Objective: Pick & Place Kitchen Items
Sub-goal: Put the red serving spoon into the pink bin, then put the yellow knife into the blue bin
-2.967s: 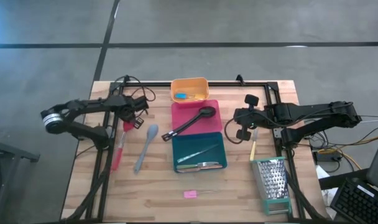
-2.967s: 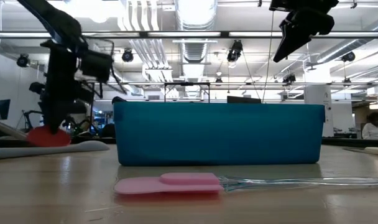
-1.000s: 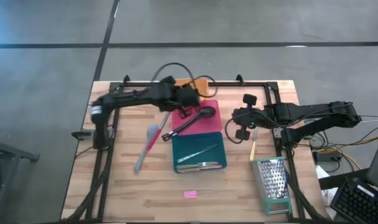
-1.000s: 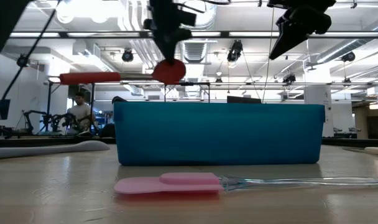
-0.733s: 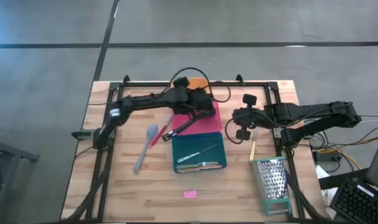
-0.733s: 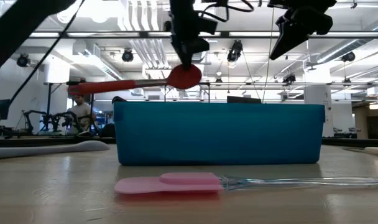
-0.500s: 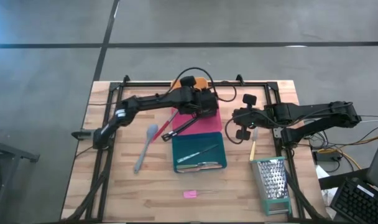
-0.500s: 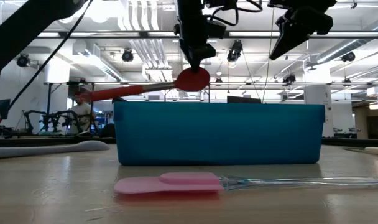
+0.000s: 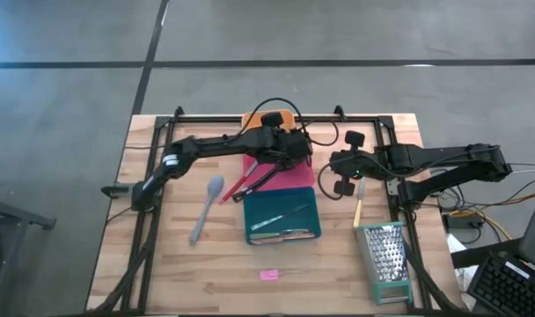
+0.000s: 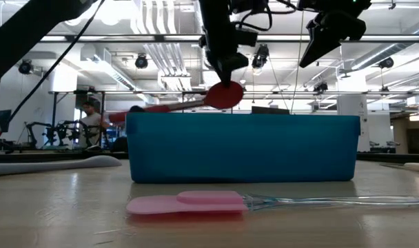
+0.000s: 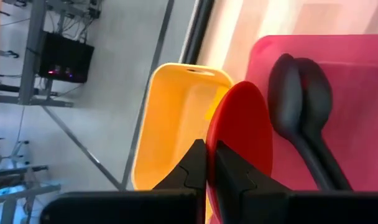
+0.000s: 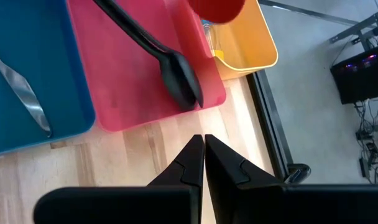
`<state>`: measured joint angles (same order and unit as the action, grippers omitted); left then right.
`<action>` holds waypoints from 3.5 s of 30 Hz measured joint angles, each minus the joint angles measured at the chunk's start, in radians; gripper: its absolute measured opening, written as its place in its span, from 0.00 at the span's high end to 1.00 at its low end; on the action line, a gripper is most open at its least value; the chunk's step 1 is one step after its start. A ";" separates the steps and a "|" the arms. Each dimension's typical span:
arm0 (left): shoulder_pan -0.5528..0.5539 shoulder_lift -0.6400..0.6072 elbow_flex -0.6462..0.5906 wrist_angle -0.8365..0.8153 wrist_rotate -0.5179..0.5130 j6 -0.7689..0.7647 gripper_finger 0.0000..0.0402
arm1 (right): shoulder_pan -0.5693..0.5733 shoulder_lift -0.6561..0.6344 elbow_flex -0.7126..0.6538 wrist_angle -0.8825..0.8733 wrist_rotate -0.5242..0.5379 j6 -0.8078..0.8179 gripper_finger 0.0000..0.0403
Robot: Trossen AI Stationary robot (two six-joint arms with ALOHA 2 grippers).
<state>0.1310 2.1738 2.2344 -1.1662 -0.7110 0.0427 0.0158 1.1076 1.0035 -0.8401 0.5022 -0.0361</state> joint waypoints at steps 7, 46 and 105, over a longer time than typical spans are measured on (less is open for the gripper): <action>0.007 0.000 -0.102 0.068 0.024 0.017 0.97 | -0.001 0.000 0.000 0.000 -0.001 0.003 0.98; 0.008 -0.013 -0.094 -0.037 -0.145 0.164 0.63 | -0.002 0.001 -0.039 0.004 -0.004 0.010 0.98; -0.620 -0.924 -1.351 0.053 -0.344 -1.129 0.61 | -0.115 0.013 -0.013 -0.120 -0.084 0.341 0.96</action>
<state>-0.4892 1.2503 0.8831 -1.1136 -1.0555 -1.0860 -0.0994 1.1210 0.9906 -0.9600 0.4181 0.3045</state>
